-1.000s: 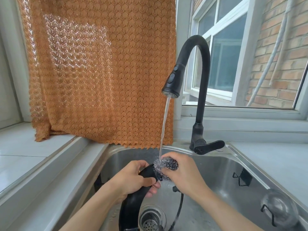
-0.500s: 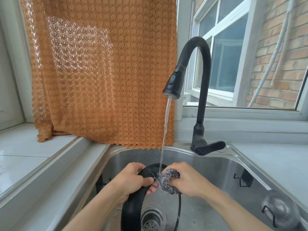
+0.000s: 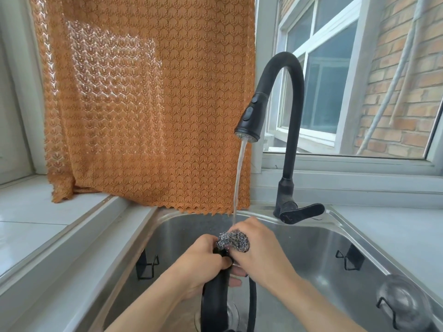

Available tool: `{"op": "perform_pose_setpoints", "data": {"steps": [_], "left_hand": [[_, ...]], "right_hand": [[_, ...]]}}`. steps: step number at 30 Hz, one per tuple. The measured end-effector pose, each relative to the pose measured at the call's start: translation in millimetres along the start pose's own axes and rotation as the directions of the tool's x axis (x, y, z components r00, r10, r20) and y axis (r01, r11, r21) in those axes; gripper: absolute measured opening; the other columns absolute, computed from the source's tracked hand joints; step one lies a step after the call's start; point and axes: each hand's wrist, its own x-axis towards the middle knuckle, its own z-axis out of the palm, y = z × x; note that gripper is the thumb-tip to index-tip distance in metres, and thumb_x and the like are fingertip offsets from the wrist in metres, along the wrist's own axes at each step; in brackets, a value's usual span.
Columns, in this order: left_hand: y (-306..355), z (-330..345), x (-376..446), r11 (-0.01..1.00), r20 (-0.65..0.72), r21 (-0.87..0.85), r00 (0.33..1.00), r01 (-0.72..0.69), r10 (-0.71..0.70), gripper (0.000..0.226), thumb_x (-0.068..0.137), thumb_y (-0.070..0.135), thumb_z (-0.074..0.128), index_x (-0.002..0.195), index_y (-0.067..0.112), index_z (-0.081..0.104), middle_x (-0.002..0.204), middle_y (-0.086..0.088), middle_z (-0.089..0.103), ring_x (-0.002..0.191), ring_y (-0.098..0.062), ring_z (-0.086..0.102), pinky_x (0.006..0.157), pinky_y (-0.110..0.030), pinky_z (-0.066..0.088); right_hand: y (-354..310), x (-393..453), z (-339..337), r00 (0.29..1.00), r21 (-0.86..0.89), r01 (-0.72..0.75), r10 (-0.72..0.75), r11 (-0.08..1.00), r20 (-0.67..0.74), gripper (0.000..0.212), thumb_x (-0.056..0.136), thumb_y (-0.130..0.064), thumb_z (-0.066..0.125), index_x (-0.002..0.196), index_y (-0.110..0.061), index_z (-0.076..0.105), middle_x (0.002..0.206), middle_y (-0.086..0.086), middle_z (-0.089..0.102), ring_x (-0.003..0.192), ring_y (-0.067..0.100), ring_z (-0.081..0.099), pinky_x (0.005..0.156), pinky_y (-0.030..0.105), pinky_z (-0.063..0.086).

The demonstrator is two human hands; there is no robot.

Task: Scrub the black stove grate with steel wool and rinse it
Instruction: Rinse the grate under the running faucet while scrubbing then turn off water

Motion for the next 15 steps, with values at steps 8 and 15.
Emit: {"op": "perform_pose_setpoints", "data": {"steps": [8, 15], "left_hand": [[-0.9, 6.5, -3.5, 1.0, -0.05, 0.002, 0.998, -0.027, 0.027, 0.022, 0.095, -0.018, 0.045, 0.103, -0.011, 0.064, 0.097, -0.027, 0.074, 0.09, -0.034, 0.077, 0.083, -0.053, 0.062], [-1.7, 0.6, -3.0, 0.997, -0.076, -0.068, 0.996, 0.04, -0.046, 0.028, 0.091, -0.02, 0.052, 0.118, -0.015, 0.055, 0.109, -0.032, 0.07, 0.092, -0.039, 0.076, 0.073, -0.048, 0.064]], "right_hand": [[-1.6, 10.0, -0.4, 0.989, -0.199, 0.126, -0.106, 0.972, 0.104, 0.014, 0.089, -0.019, 0.068, 0.103, -0.019, 0.071, 0.102, -0.003, 0.047, 0.097, 0.015, 0.05, 0.076, 0.026, 0.039], [0.7, 5.3, -1.0, 0.955, -0.287, 0.246, -0.18, 0.926, 0.237, 0.013, 0.086, -0.022, 0.076, 0.094, -0.016, 0.068, 0.098, -0.004, 0.04, 0.094, 0.012, 0.041, 0.075, 0.035, 0.045]]}}
